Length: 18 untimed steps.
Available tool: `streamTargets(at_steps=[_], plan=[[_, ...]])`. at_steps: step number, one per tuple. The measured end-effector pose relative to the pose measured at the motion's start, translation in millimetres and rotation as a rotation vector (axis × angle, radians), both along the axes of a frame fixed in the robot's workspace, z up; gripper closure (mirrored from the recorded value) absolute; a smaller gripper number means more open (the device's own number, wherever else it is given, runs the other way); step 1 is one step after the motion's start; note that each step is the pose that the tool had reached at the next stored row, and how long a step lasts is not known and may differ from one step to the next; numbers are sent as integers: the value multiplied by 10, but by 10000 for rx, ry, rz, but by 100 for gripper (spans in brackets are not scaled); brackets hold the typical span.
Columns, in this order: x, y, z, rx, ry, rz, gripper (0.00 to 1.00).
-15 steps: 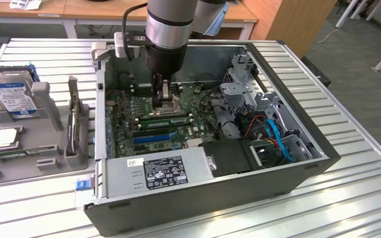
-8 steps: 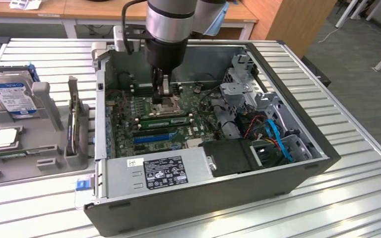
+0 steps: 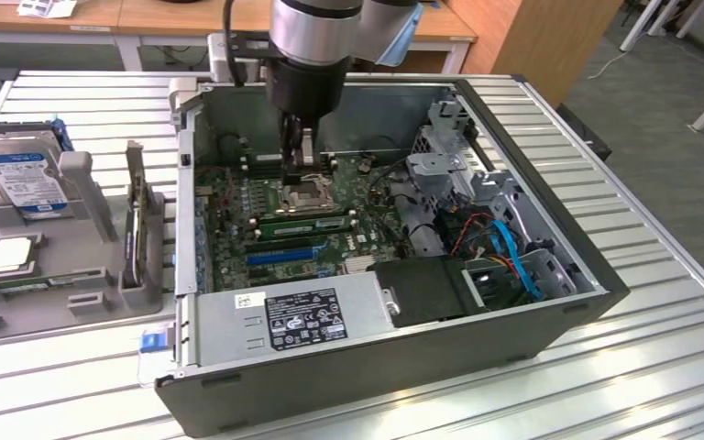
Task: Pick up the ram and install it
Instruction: 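Press down the ram until it locks into place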
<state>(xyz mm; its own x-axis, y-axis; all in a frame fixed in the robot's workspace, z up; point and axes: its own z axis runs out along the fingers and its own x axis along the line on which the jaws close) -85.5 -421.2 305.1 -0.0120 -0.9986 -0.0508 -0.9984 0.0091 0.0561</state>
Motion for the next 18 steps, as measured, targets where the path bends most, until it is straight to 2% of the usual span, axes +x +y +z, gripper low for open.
streamTargets(at_steps=[9,18], plan=[[0,0,159,0,1,0,90],[9,0,168,-1,1,3,90]])
